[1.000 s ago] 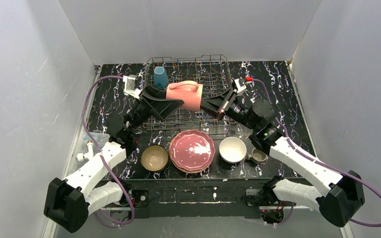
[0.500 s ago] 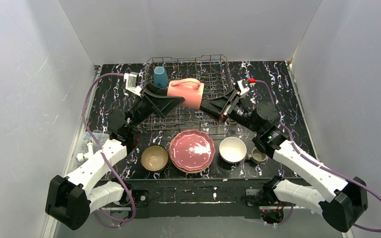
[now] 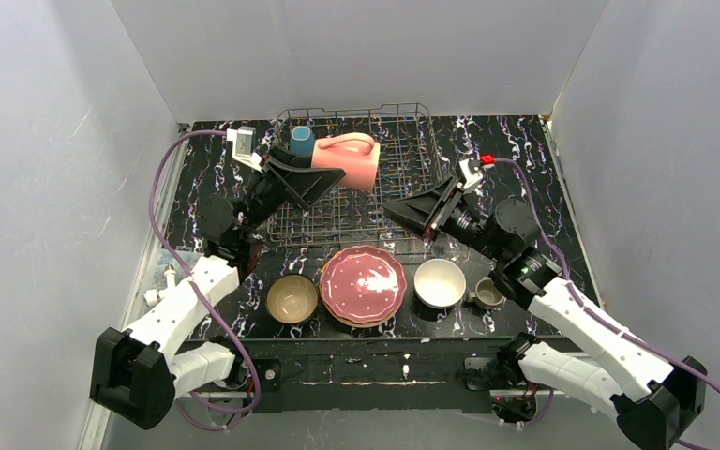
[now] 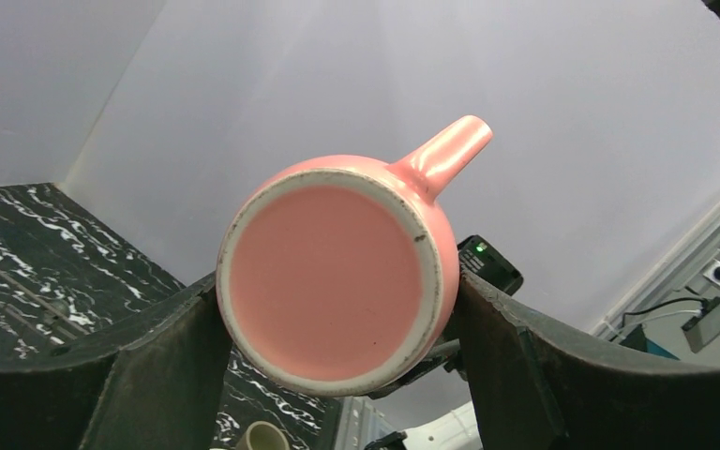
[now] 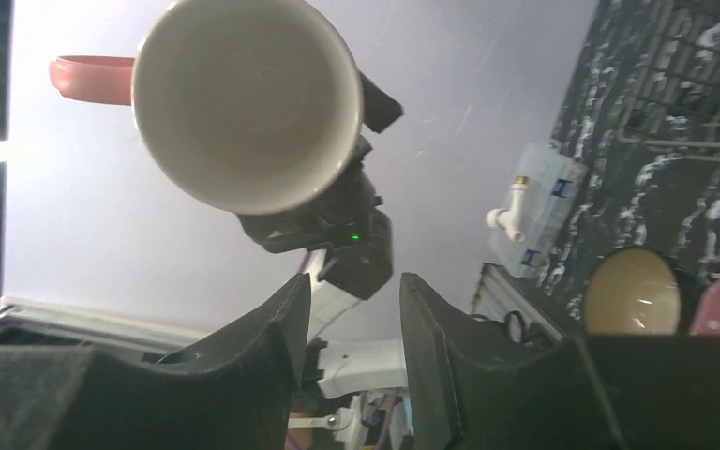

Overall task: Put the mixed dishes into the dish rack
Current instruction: Pick up the cup at the center of the board, then turn the cup upside down in the dish rack.

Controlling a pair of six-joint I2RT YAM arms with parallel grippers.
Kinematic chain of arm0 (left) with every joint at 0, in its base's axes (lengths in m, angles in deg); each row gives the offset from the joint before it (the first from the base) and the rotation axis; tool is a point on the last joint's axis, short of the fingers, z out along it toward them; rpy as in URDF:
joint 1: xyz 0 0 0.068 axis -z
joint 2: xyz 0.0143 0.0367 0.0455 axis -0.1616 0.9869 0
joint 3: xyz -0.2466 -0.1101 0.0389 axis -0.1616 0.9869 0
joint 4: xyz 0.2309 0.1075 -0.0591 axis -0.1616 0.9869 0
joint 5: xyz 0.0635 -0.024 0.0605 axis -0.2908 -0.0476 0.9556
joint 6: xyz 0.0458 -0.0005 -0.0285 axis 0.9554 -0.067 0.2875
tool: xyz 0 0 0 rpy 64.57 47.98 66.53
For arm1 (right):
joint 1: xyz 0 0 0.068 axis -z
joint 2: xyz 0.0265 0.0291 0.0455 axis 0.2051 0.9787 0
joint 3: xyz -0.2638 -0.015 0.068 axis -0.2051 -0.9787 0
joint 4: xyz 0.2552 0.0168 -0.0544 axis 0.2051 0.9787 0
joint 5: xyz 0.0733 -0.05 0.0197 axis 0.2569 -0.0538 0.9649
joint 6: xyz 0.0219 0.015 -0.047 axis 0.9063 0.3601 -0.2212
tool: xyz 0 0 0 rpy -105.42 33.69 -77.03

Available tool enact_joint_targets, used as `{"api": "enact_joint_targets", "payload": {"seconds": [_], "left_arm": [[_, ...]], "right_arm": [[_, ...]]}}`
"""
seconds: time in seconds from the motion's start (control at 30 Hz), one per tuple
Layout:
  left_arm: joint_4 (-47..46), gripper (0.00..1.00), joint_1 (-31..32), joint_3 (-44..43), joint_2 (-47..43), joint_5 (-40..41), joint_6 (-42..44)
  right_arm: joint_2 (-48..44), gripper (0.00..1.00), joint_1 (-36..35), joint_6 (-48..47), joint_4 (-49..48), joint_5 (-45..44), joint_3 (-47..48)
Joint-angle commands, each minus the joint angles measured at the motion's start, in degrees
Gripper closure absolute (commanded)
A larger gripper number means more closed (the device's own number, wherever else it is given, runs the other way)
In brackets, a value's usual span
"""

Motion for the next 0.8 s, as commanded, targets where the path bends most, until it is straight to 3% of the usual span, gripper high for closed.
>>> {"api": "enact_joint_targets", "payload": {"seconds": [0.0, 0.5, 0.77], "left_arm": [[-0.4, 1.00, -1.3, -4.4, -1.5, 0.3, 4.0], [19.6, 1.00, -4.4, -6.8, -3.0, 0.3, 23.9], [25.1, 1.00, -7.1, -8.6, 0.1, 0.4, 30.7]], "right_arm": [[-3.1, 0.51, 0.4, -8.9, 10.8, -4.3, 4.0], [-4.5, 0.51, 0.4, -24.2, 28.0, -7.5, 9.9], [-4.2, 0.51, 0.4, -31.0, 33.6, -8.6, 13.0]]}}
